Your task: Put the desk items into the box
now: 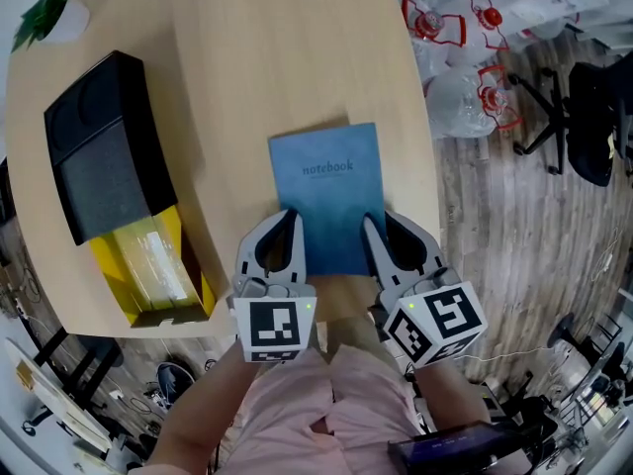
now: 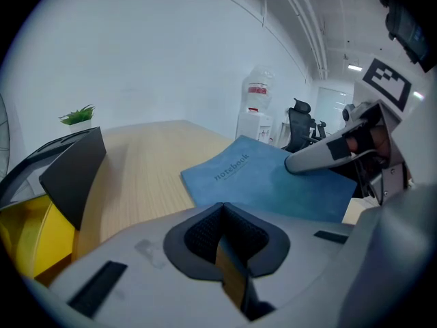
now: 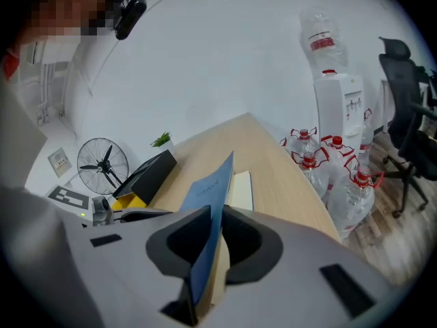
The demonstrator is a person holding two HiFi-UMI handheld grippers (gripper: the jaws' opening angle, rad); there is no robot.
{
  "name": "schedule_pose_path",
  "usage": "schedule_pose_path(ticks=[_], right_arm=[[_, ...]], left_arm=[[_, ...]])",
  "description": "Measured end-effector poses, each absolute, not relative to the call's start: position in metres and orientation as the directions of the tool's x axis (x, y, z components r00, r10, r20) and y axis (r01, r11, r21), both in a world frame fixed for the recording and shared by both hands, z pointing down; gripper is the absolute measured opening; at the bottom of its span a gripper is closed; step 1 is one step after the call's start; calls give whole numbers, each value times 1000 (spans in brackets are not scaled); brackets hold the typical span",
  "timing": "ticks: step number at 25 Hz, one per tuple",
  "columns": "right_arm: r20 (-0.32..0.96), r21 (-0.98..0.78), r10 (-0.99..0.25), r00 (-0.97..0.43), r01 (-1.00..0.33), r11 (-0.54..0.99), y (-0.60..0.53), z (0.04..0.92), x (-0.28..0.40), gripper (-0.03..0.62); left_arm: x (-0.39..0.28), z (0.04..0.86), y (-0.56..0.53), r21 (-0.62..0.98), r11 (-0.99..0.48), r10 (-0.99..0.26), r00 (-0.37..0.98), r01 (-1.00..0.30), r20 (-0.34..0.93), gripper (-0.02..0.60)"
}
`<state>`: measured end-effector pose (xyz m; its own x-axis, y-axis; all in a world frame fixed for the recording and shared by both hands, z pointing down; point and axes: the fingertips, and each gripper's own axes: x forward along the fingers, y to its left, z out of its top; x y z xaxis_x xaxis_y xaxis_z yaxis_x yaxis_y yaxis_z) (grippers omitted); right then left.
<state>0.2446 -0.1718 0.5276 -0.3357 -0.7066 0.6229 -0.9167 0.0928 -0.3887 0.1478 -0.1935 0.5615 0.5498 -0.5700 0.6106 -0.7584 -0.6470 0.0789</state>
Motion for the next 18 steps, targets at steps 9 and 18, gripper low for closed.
schedule_pose_path(ticks=[9,18], right_arm=[[555,-483,-750,-360,-873,61,-173,502,241,31],[451,-443,-807,-381,-881,168,-182,441,232,29]], left_arm=[[137,547,-182,50,-614,-620,520,-788,588,12],[124,471,-179,-24,-547,-745,474,-837,469,12]])
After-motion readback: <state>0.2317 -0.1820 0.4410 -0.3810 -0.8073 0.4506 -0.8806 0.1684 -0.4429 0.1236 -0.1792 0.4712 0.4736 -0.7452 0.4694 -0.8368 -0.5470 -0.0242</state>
